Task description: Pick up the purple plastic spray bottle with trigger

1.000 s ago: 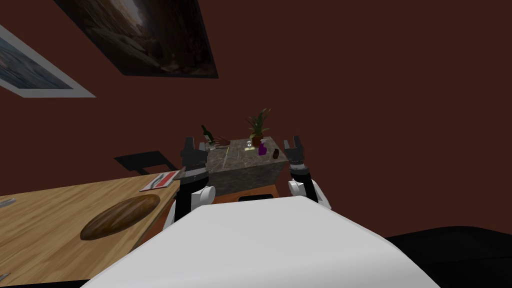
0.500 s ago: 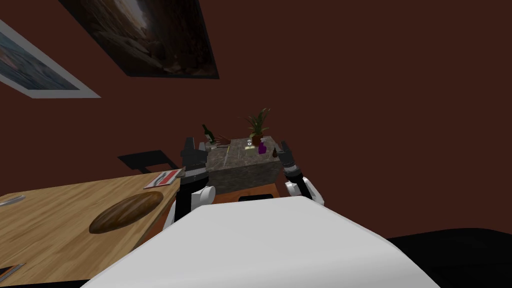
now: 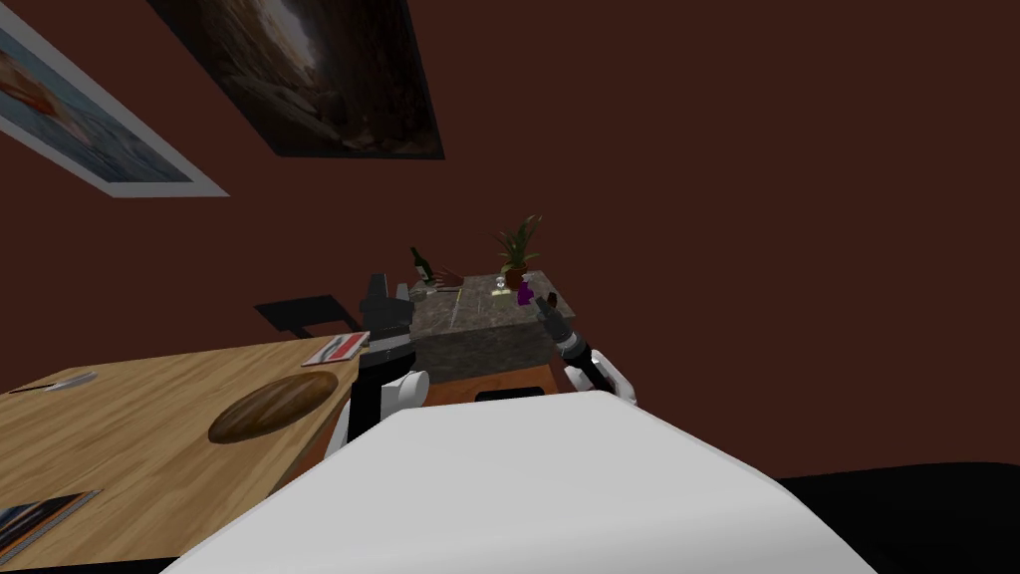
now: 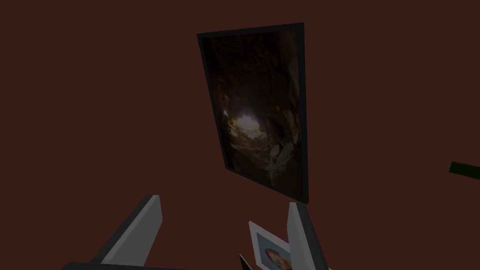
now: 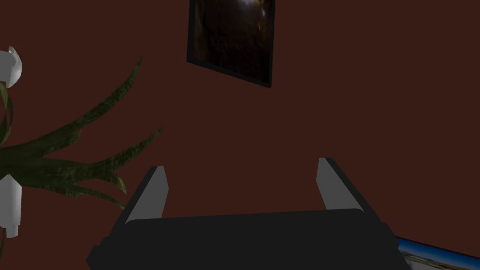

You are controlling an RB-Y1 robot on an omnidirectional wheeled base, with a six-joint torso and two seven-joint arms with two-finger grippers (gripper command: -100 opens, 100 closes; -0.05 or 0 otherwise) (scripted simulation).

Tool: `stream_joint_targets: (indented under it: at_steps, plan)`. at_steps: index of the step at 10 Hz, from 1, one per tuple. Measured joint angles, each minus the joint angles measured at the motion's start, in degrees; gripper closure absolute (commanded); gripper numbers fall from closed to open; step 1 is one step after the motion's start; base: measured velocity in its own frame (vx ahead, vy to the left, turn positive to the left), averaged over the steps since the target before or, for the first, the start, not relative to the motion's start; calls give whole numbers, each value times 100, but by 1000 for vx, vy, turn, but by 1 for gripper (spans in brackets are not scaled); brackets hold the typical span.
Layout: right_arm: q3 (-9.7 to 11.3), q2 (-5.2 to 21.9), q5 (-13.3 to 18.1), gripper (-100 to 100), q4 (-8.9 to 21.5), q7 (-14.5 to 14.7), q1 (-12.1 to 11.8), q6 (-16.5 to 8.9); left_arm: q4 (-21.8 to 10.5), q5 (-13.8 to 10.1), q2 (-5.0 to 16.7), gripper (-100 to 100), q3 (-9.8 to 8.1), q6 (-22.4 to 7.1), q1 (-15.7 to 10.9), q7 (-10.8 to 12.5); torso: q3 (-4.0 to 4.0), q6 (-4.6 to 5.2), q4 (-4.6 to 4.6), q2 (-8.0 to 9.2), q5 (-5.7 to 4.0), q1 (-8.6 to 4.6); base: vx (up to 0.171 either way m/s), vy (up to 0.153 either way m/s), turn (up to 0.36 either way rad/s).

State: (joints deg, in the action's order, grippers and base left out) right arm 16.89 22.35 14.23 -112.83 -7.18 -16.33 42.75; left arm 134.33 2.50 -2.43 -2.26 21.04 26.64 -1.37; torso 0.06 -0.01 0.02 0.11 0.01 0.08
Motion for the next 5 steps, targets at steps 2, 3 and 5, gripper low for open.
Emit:
stream_joint_targets:
  at_steps: [2,3,5]
  plan:
    - [229,256,159,-100,340,6,274,145,0,0,0,0,0,0,0,0,-3,0,-1,-5,0,-2,-20,18,84]
    - [385,437,281,-100,557,6,481,264,0,0,0,0,0,0,0,0,-4,0,-1,-7,0,-1,-14,16,57]
    - [601,772,436,-100,786,-9,684,383,0,0,0,0,0,0,0,0,-5,0,-2,-9,0,-2,-8,15,77]
